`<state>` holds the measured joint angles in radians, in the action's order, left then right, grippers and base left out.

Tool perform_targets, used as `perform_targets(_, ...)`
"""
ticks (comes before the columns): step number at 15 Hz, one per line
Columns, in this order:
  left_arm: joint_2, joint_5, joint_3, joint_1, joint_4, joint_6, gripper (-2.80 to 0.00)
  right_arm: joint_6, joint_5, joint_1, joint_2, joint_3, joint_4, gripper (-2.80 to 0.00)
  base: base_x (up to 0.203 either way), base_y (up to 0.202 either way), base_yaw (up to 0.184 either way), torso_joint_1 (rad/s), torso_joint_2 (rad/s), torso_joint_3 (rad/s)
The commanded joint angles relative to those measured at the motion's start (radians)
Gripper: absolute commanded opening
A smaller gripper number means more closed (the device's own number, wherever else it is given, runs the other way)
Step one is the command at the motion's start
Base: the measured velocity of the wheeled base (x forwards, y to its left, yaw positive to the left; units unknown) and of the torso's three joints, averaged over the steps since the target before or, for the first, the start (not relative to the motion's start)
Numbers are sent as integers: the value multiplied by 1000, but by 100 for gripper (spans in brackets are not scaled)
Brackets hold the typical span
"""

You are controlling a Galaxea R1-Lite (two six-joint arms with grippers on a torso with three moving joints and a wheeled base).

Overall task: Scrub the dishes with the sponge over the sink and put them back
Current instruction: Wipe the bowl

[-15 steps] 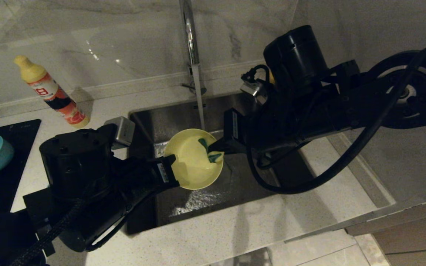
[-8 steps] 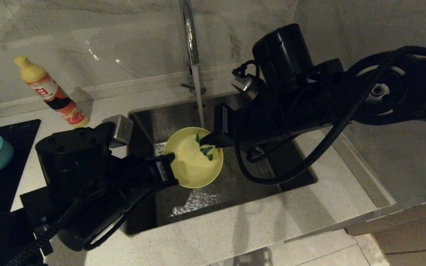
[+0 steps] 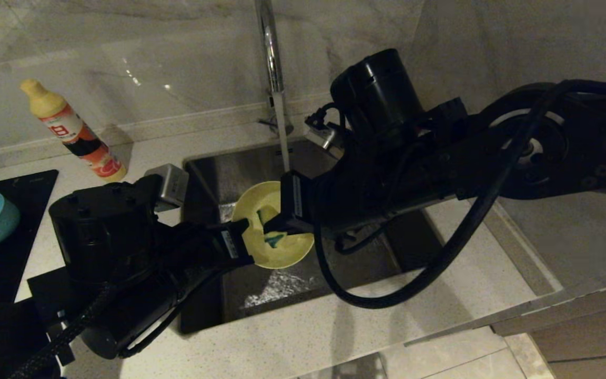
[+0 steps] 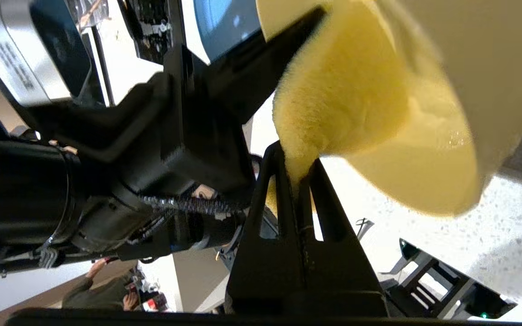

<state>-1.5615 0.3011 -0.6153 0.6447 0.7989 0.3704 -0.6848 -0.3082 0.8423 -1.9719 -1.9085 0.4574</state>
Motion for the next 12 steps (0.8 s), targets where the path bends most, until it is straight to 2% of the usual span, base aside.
perform_targets(1,-2,3,-4,0,5,4,-280,-3,-2,7,5,8,2,-280,0,0,0,0,0,0)
perform_targets(6,-4,6,-18,-2,5,5,-280,-2,1,5,-1,149,-8,-280,0,0,0,0,0,0)
perform_targets(12,4,12,-12,-7,5,4,-280,-1,-6,-52,38,127,-8,-280,0,0,0,0,0,0)
